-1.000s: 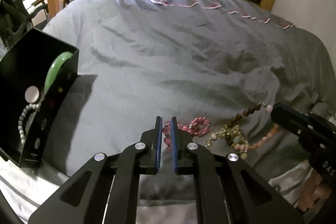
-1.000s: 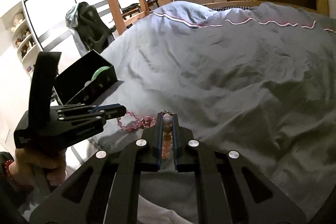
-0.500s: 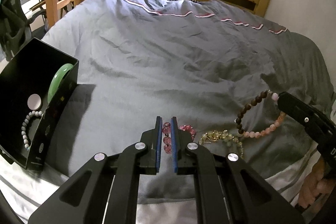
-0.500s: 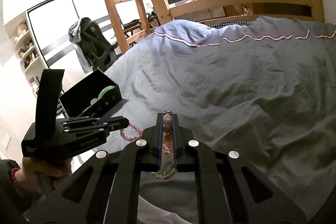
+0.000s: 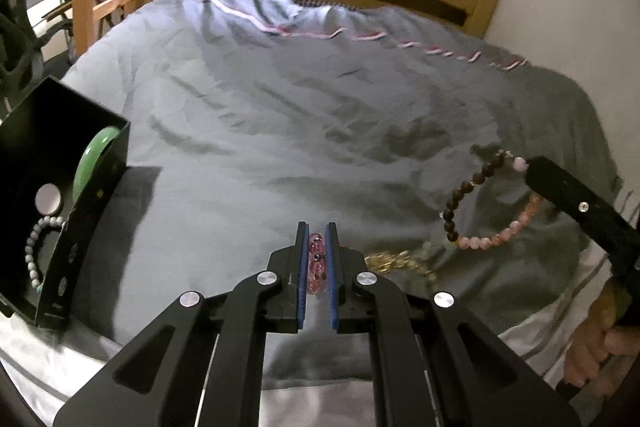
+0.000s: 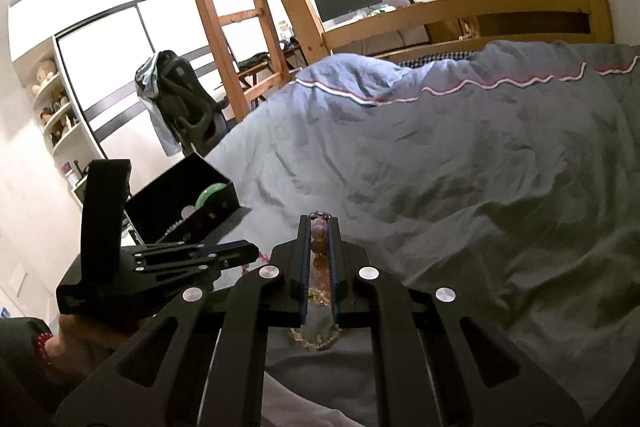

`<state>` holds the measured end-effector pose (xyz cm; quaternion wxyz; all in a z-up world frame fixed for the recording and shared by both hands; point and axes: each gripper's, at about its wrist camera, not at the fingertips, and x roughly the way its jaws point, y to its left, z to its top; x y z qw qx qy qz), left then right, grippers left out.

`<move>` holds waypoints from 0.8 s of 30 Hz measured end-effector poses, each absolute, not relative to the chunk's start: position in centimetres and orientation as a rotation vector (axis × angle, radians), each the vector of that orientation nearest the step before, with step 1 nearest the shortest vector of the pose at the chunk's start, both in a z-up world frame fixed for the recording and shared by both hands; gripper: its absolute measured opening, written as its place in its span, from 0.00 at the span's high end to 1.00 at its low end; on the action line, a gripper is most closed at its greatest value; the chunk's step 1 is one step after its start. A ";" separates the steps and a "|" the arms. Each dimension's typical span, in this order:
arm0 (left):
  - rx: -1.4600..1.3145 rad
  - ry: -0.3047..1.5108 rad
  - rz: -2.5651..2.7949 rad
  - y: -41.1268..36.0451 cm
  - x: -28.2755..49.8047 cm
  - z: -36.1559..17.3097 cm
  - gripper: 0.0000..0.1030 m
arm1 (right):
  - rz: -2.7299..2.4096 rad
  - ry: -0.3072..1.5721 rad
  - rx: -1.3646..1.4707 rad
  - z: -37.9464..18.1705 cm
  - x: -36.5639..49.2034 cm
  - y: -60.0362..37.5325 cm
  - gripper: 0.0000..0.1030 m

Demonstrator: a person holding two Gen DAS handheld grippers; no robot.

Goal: Organize jewelry

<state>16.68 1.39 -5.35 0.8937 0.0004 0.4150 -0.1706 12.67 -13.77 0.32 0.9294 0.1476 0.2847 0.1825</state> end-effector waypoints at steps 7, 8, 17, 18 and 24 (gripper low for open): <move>-0.004 0.845 -0.473 0.0 15.8 -4.8 0.75 | 0.369 0.560 0.325 1.1 12.5 -14.5 0.91; 0.000 0.851 -0.471 -0.2 15.8 -5.0 0.49 | 0.368 0.560 0.327 1.1 12.5 -14.6 0.91; 0.113 0.945 -0.443 -1.9 16.2 -7.6 0.35 | 0.366 0.562 0.329 1.1 12.5 -14.6 0.91; 0.117 0.951 -0.439 -1.9 16.3 -7.9 0.37 | 0.366 0.562 0.329 1.1 12.5 -14.6 0.91; 0.078 1.024 -0.375 -0.3 17.8 -9.5 0.98 | 0.366 0.568 0.330 1.0 12.6 -14.6 0.91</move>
